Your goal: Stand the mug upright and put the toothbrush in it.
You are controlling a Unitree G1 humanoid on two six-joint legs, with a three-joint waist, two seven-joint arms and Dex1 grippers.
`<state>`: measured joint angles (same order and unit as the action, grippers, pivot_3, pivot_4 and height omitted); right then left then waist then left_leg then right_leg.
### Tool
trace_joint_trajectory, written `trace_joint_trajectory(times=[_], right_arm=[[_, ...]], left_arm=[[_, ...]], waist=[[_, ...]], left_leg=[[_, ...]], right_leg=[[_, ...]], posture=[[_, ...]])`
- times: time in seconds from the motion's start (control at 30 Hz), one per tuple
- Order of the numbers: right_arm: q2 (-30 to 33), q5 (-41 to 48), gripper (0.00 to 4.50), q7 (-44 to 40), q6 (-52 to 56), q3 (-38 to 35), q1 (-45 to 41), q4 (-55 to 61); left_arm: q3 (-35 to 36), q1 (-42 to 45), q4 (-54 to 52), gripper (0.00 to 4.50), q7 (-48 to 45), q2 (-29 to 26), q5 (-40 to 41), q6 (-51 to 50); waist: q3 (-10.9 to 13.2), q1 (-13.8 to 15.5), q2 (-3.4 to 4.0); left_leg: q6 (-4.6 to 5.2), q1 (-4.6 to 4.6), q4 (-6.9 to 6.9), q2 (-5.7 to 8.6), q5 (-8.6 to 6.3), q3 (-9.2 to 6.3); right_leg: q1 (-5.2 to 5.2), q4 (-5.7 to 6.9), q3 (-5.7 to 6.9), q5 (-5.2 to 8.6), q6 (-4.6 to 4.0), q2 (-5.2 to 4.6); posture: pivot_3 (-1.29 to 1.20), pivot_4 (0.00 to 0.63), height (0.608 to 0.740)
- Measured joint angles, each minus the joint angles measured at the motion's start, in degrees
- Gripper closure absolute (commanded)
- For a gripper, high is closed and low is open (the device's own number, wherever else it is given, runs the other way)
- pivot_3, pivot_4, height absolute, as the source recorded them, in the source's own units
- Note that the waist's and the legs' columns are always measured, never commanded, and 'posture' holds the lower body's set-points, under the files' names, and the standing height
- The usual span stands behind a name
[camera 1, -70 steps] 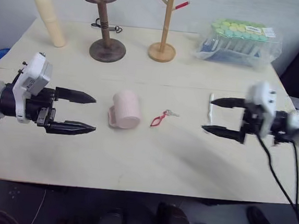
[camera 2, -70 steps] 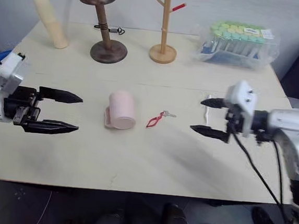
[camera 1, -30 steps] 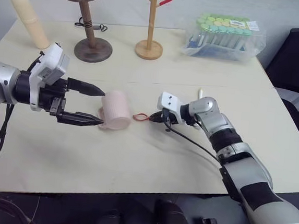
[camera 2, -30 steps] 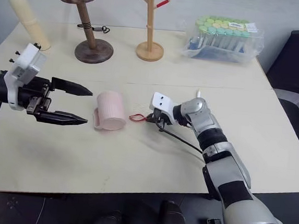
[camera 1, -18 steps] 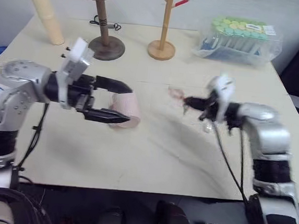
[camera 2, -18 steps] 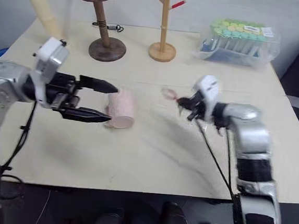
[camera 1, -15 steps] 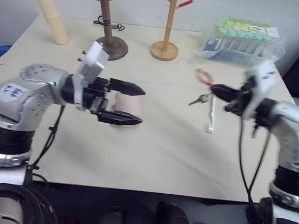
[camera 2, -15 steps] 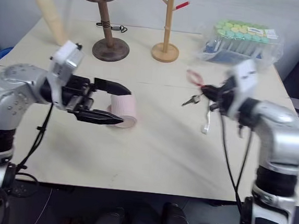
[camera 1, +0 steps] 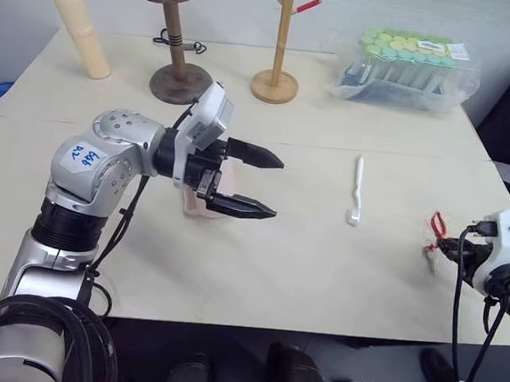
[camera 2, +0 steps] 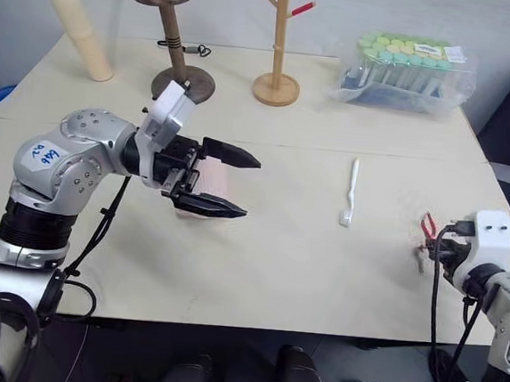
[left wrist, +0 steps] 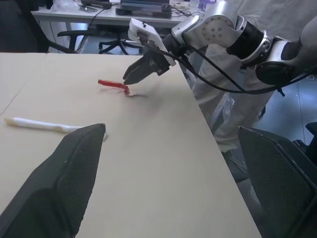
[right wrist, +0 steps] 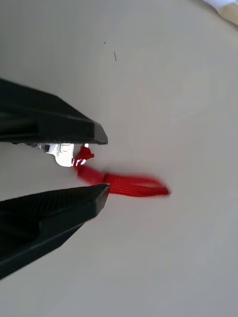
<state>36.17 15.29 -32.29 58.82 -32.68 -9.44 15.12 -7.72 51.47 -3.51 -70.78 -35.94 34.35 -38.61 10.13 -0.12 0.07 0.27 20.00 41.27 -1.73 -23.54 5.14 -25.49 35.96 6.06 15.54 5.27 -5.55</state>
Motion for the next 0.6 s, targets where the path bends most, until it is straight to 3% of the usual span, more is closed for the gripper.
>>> trace_joint_trajectory(times=[0.2, 0.23, 0.37, 0.6], right_arm=[[3.13, 3.02, 0.19, -0.36, -0.21, -0.96, 0.79, 1.06], [4.31, 3.72, 0.04, -0.78, -0.19, -1.2, 0.54, 1.27], [9.85, 9.6, 0.04, -5.54, 0.45, -1.26, -2.62, 6.44], [14.17, 33.6, 0.04, -15.91, 6.07, 4.28, -12.98, 20.99]], left_arm=[[1.13, -0.42, -0.24, 0.0, 0.99, -1.05, -0.13, -1.14], [1.76, -0.87, -0.43, 0.0, 1.93, -1.37, -0.11, -1.93], [6.12, -2.88, -1.01, 0.0, 9.66, -3.23, 0.0, -8.18], [21.83, -1.18, 3.59, 0.0, 39.72, -0.72, -3.38, -38.13]], waist=[[0.0, 0.27, 0.0], [0.0, 0.24, 0.0], [0.0, -0.1, 0.0], [0.02, 0.56, -0.04]], left_leg=[[0.01, 0.05, 0.06, 0.02, 0.0, -0.02], [0.01, 0.05, 0.04, 0.01, 0.0, -0.03], [0.0, 0.0, 0.0, -0.07, 0.0, -0.05], [0.01, 0.13, 0.11, 0.03, 0.0, -0.3]], right_leg=[[0.0, -0.03, -0.02, -0.02, 0.03, -0.01], [0.0, -0.03, -0.02, -0.02, 0.03, -0.01], [0.0, -0.04, -0.04, -0.02, 0.03, 0.06], [0.02, -0.05, 0.09, -0.03, 0.05, -0.05]], posture=[[0.0, 0.15, 0.74], [0.0, 0.15, 0.74], [0.0, 0.15, 0.74], [0.0, 0.15, 0.74]])
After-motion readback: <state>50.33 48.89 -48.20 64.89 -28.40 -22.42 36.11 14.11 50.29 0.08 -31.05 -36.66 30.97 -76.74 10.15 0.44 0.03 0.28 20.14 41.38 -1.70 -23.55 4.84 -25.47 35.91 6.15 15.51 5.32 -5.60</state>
